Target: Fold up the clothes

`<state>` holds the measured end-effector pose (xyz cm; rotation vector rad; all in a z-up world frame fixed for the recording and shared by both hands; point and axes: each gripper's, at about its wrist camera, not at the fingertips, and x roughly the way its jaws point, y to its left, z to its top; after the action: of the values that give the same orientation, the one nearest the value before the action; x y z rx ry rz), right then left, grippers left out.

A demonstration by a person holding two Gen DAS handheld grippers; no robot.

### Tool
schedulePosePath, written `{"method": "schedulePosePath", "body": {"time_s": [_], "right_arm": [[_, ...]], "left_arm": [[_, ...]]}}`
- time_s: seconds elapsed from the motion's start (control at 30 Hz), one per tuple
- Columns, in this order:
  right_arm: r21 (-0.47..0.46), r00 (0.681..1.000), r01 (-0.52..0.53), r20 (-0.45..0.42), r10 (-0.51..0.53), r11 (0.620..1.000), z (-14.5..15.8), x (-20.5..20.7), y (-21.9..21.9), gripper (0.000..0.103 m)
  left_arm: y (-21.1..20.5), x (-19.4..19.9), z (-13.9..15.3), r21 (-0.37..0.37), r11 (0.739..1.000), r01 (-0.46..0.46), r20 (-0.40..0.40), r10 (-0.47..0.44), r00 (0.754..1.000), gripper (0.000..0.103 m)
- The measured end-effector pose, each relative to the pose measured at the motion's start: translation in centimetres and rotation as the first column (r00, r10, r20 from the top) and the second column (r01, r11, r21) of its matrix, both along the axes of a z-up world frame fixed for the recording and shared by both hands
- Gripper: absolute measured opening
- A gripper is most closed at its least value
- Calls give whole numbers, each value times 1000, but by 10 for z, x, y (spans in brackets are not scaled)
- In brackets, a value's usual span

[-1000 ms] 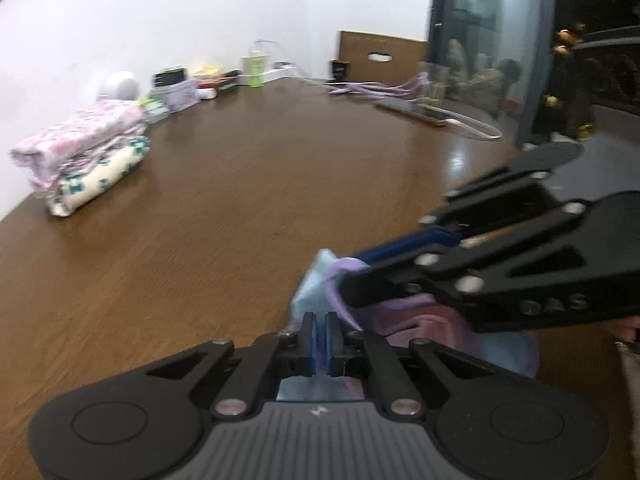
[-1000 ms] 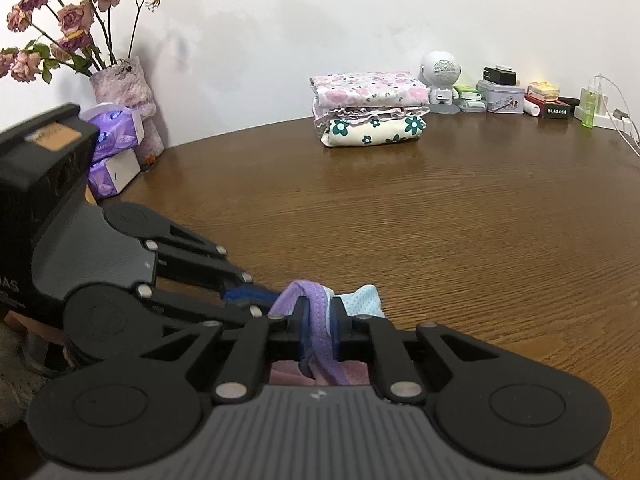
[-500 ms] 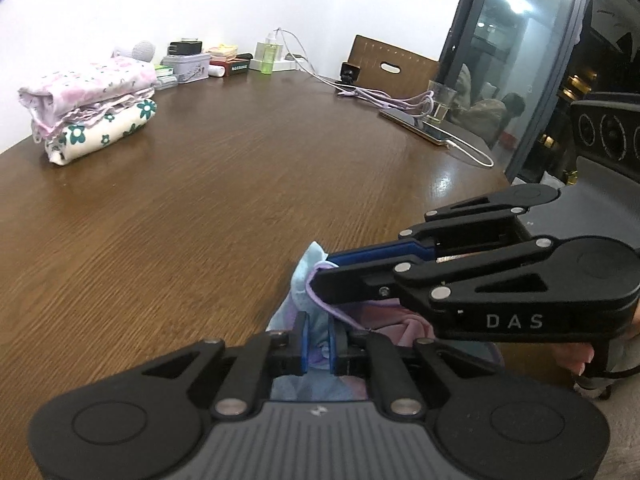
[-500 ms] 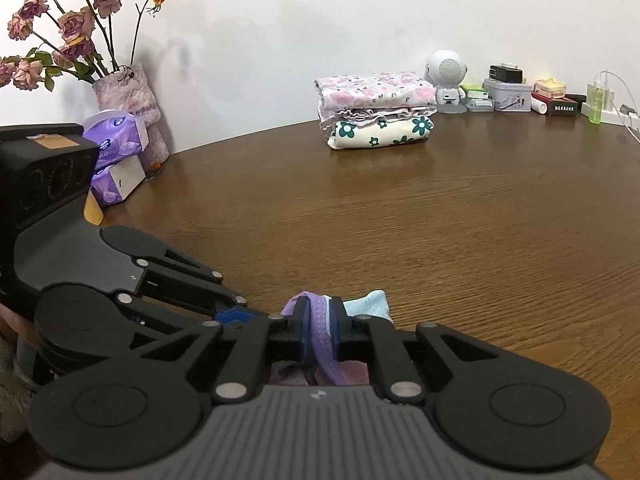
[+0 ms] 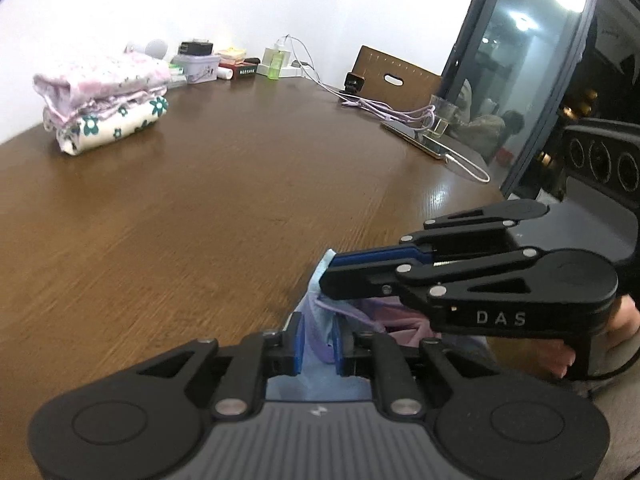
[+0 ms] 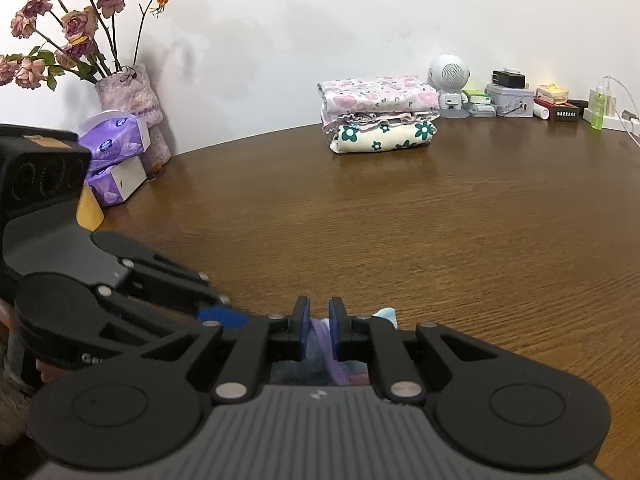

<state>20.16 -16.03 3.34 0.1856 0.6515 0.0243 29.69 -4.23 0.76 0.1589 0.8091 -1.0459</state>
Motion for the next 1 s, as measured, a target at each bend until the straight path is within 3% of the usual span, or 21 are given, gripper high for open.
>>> {"method": "schedulePosePath", "body": {"time_s": [0.2,0.3,0.53,0.77,1.0], "right_arm": [[12,1000,-12,-17,12,1000,-5,1,-1,10],[22,999,-34,-38,35,999,-11,2,1,10],[42,997,-57,-52,59,998,-20,5,3,10],[127,999,-39,-16,42,991,-14,0,-13,10],[137,1000,1,17,-3,991,-5,-11,-30,10]], "left_arm": [[-5,-14,-2,42,998,38,34,-40,999,12],[-2,-15,-2,27,998,50,7,-50,999,12],[19,-24,18,24,999,-29,110,26,994,14],[9,-45,24,13,999,49,151,-50,987,14],[1,-45,14,64,998,6,168,-17,986,14]]}}
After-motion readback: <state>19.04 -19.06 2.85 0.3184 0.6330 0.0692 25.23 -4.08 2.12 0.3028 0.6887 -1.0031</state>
